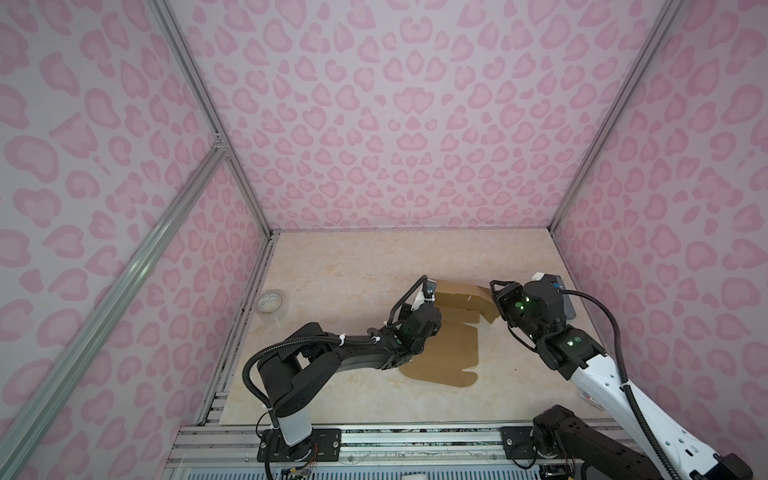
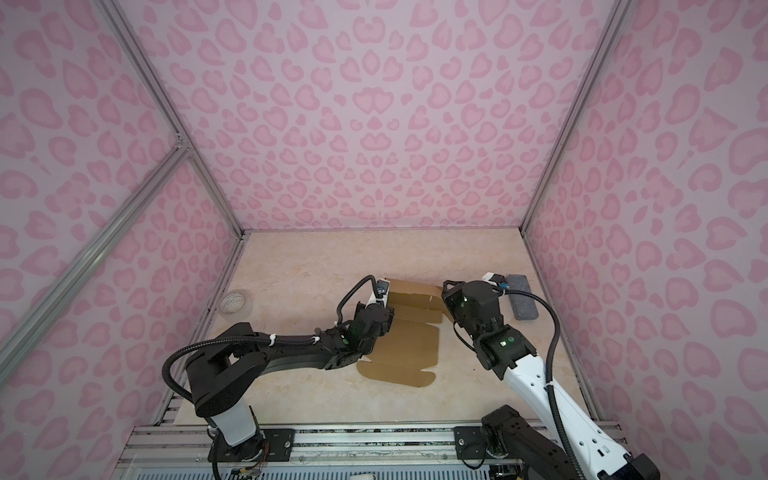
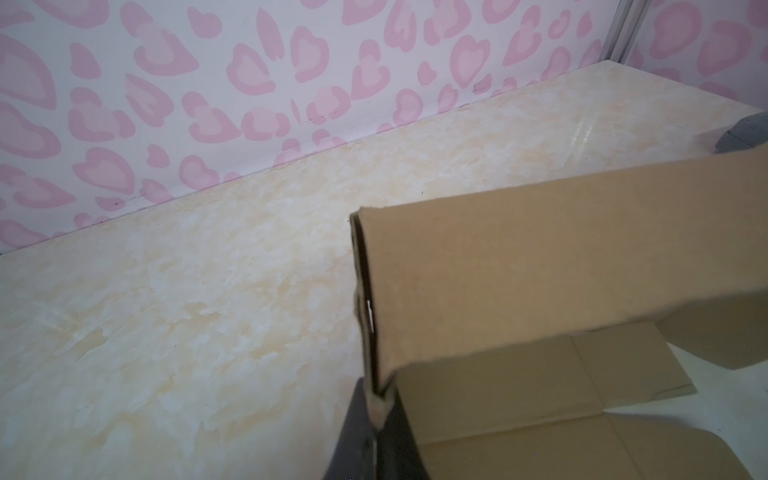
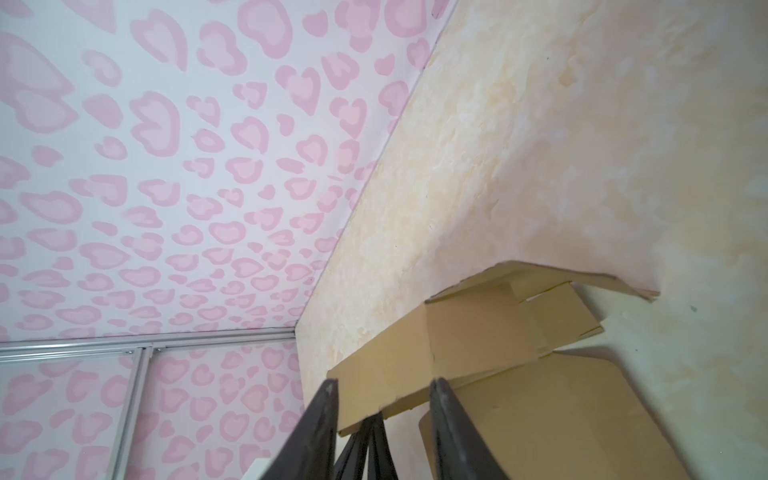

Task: Fold the paper box
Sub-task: 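Hold the wall's near end with the left gripper while the right grasps the corner flap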

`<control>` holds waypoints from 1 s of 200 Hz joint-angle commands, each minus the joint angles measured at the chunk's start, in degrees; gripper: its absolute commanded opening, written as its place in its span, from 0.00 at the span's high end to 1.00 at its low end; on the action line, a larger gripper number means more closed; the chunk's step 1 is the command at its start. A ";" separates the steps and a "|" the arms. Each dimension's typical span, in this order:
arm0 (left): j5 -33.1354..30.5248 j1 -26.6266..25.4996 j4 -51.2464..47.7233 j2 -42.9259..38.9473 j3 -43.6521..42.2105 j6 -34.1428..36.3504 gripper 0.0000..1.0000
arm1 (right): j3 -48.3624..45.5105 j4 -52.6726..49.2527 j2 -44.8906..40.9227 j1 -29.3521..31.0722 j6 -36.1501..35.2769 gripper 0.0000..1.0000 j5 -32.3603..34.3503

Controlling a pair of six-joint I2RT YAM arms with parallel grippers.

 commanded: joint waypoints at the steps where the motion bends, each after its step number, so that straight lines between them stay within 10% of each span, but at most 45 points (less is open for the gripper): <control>1: 1.58 0.45 -0.32 -1.87 -1.43 -1.48 0.98 | 2.03 -0.74 3.91 -2.34 -7.76 0.64 -12.81; 200: 4.59 1.81 -1.11 -3.41 -3.36 -3.40 0.98 | -4.92 13.87 12.00 -1.50 -6.58 0.70 -18.00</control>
